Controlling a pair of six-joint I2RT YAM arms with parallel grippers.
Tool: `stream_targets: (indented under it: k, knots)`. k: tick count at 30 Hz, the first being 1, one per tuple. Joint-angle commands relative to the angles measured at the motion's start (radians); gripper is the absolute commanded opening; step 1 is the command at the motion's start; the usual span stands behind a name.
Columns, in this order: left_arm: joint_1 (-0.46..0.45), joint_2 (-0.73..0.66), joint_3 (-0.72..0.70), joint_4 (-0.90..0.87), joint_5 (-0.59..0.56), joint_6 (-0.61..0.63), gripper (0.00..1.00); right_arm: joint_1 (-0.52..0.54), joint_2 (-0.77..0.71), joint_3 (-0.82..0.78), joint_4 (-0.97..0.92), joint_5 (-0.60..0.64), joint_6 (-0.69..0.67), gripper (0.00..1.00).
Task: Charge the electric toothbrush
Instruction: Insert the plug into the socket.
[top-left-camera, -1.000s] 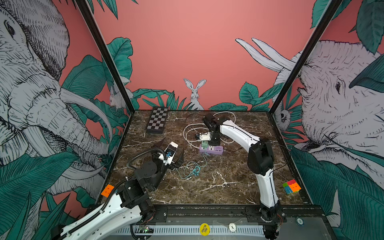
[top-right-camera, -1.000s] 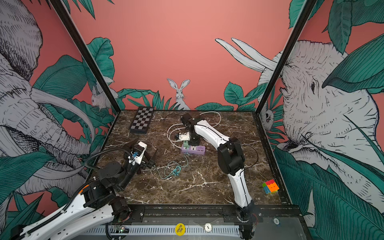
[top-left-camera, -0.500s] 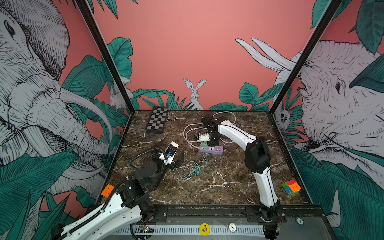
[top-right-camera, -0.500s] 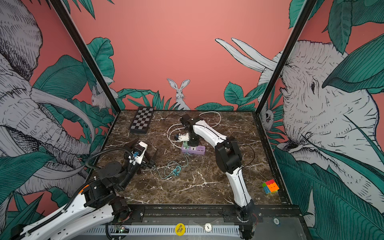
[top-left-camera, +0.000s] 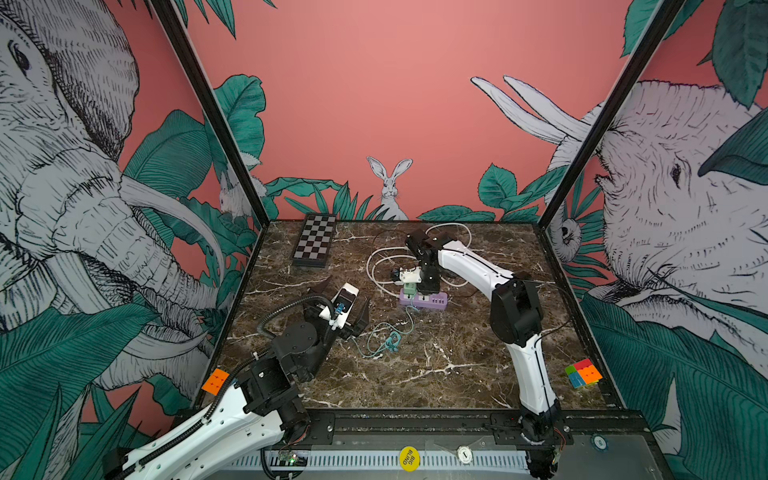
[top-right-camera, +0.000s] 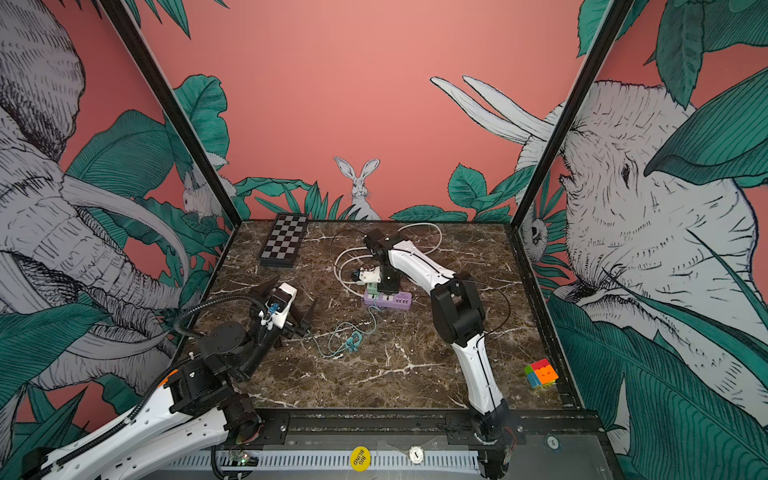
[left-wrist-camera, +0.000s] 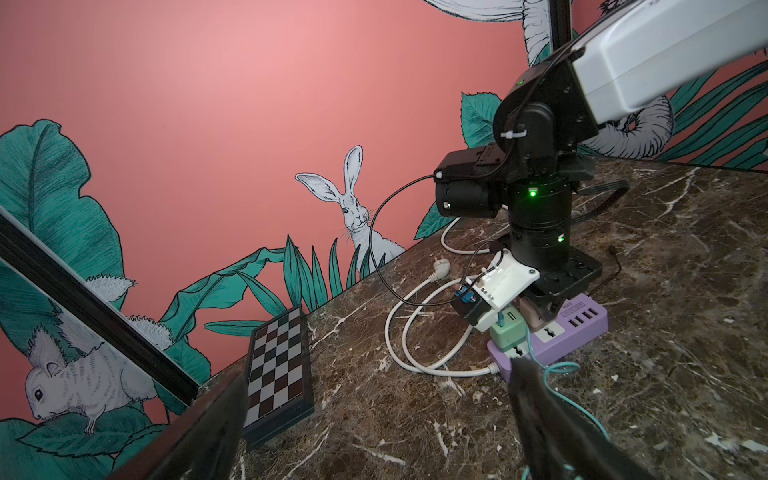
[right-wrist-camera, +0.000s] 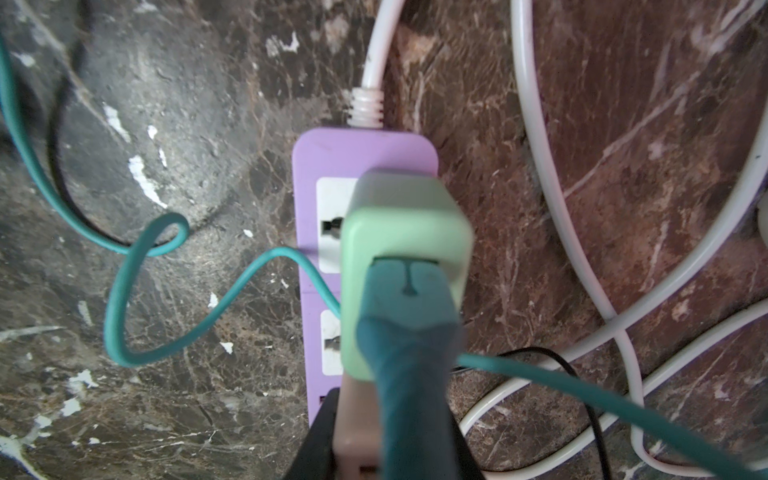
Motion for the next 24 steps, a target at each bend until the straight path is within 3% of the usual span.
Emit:
stream_targets:
  k: [1, 12, 15, 24]
  knots:
    - [0.005, -0.004, -0.011, 0.022, 0.003, 0.0, 0.99, -0.007, -0.001, -0.024, -0.021, -0.005, 0.006, 0.0]
    - [0.006, 0.002, -0.011, 0.018, 0.008, -0.001, 0.99, -0.038, 0.045, -0.062, -0.014, -0.009, 0.045, 0.0]
    - [0.007, 0.01, -0.008, 0.015, 0.014, -0.005, 0.99, -0.046, 0.055, -0.06, -0.033, -0.067, 0.033, 0.0]
    - [0.007, 0.019, -0.004, 0.003, 0.027, -0.006, 0.99, -0.029, 0.086, -0.031, -0.073, -0.002, 0.063, 0.0]
